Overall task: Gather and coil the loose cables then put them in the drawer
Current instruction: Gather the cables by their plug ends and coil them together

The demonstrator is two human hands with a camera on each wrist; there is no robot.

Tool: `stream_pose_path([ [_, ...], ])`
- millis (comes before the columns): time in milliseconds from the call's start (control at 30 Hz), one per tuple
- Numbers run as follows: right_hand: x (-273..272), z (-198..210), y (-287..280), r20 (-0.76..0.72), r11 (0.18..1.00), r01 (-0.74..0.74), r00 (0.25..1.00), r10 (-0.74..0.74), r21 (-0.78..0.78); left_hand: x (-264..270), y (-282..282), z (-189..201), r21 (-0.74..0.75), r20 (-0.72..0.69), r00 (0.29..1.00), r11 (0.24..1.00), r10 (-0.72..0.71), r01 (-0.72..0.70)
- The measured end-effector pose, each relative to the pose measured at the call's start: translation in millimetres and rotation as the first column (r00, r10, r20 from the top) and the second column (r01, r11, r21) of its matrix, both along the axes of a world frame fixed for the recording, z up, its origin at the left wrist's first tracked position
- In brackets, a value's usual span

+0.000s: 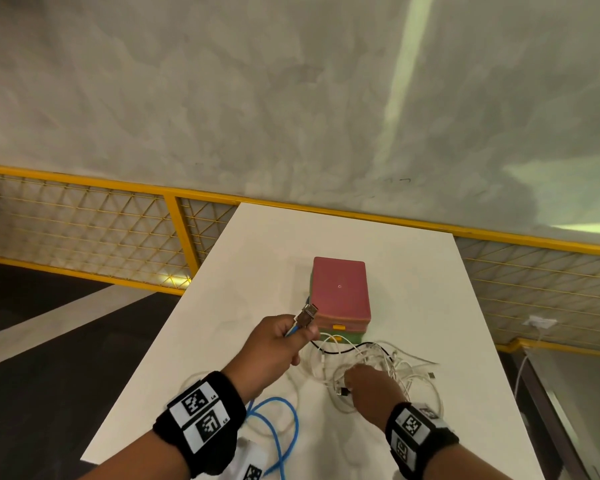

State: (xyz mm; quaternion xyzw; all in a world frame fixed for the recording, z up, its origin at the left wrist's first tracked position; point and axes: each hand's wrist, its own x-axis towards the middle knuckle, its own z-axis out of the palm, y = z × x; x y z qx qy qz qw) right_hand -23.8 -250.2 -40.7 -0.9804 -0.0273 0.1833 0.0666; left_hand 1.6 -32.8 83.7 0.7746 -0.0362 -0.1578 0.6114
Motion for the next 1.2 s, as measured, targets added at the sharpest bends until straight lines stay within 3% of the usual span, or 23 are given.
stream_pose_path([
  [67,-5,-4,5,-0.018,0.997,-0.034,0.999,0.033,-0.072,-2,1,-2,0.013,-0.007,1.000,1.000,-0.005,0.005],
  [300,-13,-14,5,-0.043,0.999,0.021,0.999,-0.022,-0.035,0,8,-7,0.029,-0.004,1.000,0.999,0.022,-0.022],
  [400,-9,-3,5,-0.038,0.990,0.041,0.999,-0.036,0.135,2,8,-6,0.000,-0.028,1.000,1.000,0.014,-0.014],
  [533,14,22,-2,0.119,0.830,0.086,0.976,-0.181,0.551,5,1,-2,-0.073,-0.066,0.998,0.997,0.012,-0.017],
  [600,21,31,-4,0.149,0.811,0.079,0.968,-0.201,0.580,5,-3,1,-0.083,-0.074,0.997,0.997,0.003,-0.009],
  [767,18,3,1,0.067,0.950,0.094,0.991,-0.119,0.299,4,1,3,-0.061,-0.073,0.997,0.998,-0.006,0.002],
  [867,10,-7,14,0.041,0.985,0.059,0.997,-0.066,0.163,4,9,-1,-0.041,-0.074,0.997,0.999,0.021,-0.024],
  [1100,11,-11,38,0.020,0.987,-0.116,0.993,0.119,-0.112,0,11,-11,-0.005,-0.109,0.994,1.000,0.011,-0.012],
  [1200,10,-9,39,0.055,0.987,-0.133,0.989,0.138,-0.090,0,10,-12,-0.013,-0.123,0.992,1.000,0.025,-0.027],
])
